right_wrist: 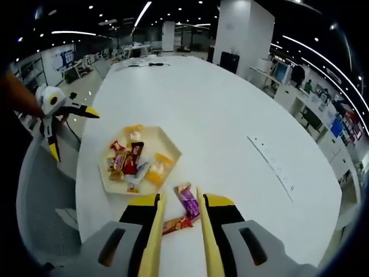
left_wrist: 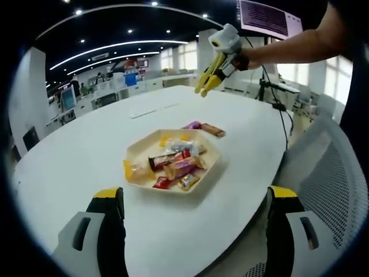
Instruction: Place the target food into the container with the food tongs after gripping and lifting it, then release it inside without dropping or visibly crushing the food.
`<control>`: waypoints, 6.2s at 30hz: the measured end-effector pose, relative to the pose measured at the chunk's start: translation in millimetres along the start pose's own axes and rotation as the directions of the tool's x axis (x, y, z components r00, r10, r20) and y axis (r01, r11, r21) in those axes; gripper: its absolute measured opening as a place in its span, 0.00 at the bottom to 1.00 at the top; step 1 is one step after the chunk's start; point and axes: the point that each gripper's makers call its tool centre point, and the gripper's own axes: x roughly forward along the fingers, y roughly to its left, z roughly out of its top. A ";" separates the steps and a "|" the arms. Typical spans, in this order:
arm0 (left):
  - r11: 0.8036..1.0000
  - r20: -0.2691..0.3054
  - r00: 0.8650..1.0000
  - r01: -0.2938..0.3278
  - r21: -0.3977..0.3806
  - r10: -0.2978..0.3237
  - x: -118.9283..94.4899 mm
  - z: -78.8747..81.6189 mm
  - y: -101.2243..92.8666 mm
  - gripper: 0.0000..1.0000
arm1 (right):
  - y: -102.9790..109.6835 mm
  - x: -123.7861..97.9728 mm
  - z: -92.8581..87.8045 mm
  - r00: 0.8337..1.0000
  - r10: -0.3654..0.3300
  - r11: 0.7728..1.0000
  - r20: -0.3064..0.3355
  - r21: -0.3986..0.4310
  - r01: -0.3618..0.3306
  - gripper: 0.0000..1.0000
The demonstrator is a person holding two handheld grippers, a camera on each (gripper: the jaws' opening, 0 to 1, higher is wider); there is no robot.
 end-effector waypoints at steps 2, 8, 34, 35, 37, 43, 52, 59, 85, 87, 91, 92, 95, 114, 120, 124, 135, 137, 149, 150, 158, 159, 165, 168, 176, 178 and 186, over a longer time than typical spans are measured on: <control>1.000 -0.005 1.000 0.014 0.013 -0.014 0.1 -0.3 -3.2 0.99 | -4.4 1.2 -1.8 1.000 0.005 1.000 -0.006 -0.022 -0.005 0.28; 1.000 0.010 1.000 0.011 -0.026 -0.011 -1.5 2.9 -0.7 0.99 | -15.9 6.0 -1.8 0.999 0.032 0.998 -0.003 -0.052 -0.032 0.28; 0.999 -0.029 0.999 0.012 -0.040 -0.013 2.0 -3.8 -2.4 0.99 | -20.6 80.1 -55.4 0.990 0.112 0.984 -0.086 -0.127 -0.123 0.28; 0.999 -0.029 1.000 0.011 -0.042 -0.012 2.0 -3.9 -2.1 0.99 | -19.8 82.6 -57.2 0.989 0.119 0.983 -0.091 -0.130 -0.130 0.28; 0.999 -0.028 1.000 0.010 -0.044 -0.011 2.0 -3.8 -1.6 0.99 | -17.3 85.7 -58.7 0.987 0.129 0.981 -0.098 -0.130 -0.141 0.28; 0.999 -0.031 1.000 0.003 -0.046 -0.005 2.0 -4.9 0.0 0.99 | -16.9 98.5 -69.3 0.985 0.121 0.982 -0.124 -0.132 -0.137 0.28; 1.000 -0.036 0.999 -0.001 -0.032 0.000 2.2 -6.1 0.0 0.99 | -15.3 98.8 -70.2 0.984 0.096 0.992 -0.147 -0.069 -0.107 0.21; 0.999 -0.047 0.999 -0.007 -0.041 0.005 2.2 -8.3 1.3 0.99 | -16.7 96.5 -69.0 0.983 0.077 0.993 -0.165 -0.075 -0.090 0.21; 0.980 0.067 0.998 0.006 -0.201 0.007 -24.8 28.1 20.6 1.00 | -17.9 31.7 5.7 0.998 -0.024 0.986 -0.066 0.165 0.035 0.22; 0.985 0.097 0.995 -0.010 -0.174 0.027 -40.9 45.2 29.2 1.00 | -11.1 26.9 11.1 0.998 -0.027 0.988 -0.059 0.152 0.036 0.22; 0.999 0.114 0.993 -0.033 -0.036 0.037 -68.5 70.2 43.1 1.00 | 1.1 22.8 18.4 0.998 -0.025 0.992 -0.060 0.119 0.032 0.22; 0.999 0.118 0.992 -0.035 -0.029 0.038 -73.6 75.2 43.3 1.00 | 3.1 22.3 18.7 0.998 -0.027 0.993 -0.062 0.114 0.034 0.22; 0.999 0.090 0.995 -0.036 0.000 0.036 -85.5 76.8 49.2 1.00 | 4.1 21.7 22.8 0.997 -0.038 0.994 -0.062 0.103 0.044 0.22; 0.993 0.091 0.990 -0.107 -0.047 0.111 -125.4 51.4 49.7 1.00 | 38.2 11.9 64.0 0.998 -0.021 0.995 -0.062 0.093 0.027 0.23; 0.993 0.106 0.988 -0.113 -0.015 0.114 -126.8 63.2 51.4 0.99 | 39.8 10.3 74.3 0.999 -0.021 0.994 -0.047 0.102 0.025 0.23; 0.993 0.095 0.989 -0.116 0.012 0.114 -127.5 66.2 52.8 0.99 | 42.5 11.7 80.2 0.999 -0.020 0.995 -0.038 0.099 0.024 0.23; 0.991 0.137 0.982 -0.124 -0.043 0.128 -139.8 72.5 60.5 0.99 | 51.9 19.0 105.2 1.000 -0.003 0.996 0.001 0.087 0.003 0.23; 0.990 0.130 0.982 -0.133 -0.050 0.138 -140.9 69.3 61.9 0.99 | 54.3 20.7 108.7 1.000 0.002 0.996 0.004 0.087 -0.002 0.23; 0.985 0.126 0.980 -0.140 -0.096 0.152 -152.5 57.1 56.2 0.99 | 83.9 24.5 128.3 0.998 0.051 0.998 0.034 0.038 -0.052 0.23; 0.985 0.123 0.980 -0.143 -0.095 0.154 -153.2 56.7 56.2 0.99 | 84.6 24.4 128.8 0.998 0.051 0.998 0.036 0.038 -0.053 0.23; 0.981 0.148 0.973 -0.159 -0.111 0.175 -166.7 66.1 61.3 0.99 | 92.1 24.0 132.2 0.997 0.060 0.997 0.052 0.047 -0.063 0.23; 0.979 0.150 0.972 -0.161 -0.121 0.179 -166.3 67.0 62.7 0.99 | 93.2 26.0 131.4 0.997 0.063 0.997 0.050 0.046 -0.065 0.23; 0.980 0.160 0.970 -0.167 -0.105 0.182 -166.9 72.7 65.4 0.99 | 97.6 27.9 132.3 0.997 0.067 0.997 0.043 0.032 -0.068 0.23; 0.980 0.162 0.969 -0.173 -0.102 0.188 -168.1 73.3 67.5 0.99 | 98.2 28.9 132.8 0.997 0.066 0.997 0.043 0.032 -0.067 0.23; 0.981 0.150 0.972 -0.169 -0.095 0.182 -164.3 69.0 64.7 0.99 | 93.1 37.0 128.5 0.997 0.060 0.997 0.042 0.037 -0.062 0.23; 0.982 0.149 0.973 -0.167 -0.090 0.179 -163.3 68.2 63.6 0.99 | 92.0 39.1 127.5 0.997 0.060 0.997 0.041 0.039 -0.062 0.23; 0.982 0.153 0.972 -0.168 -0.091 0.180 -162.6 68.4 64.9 0.99 | 89.6 49.3 127.2 0.994 0.082 0.994 0.070 0.061 -0.086 0.27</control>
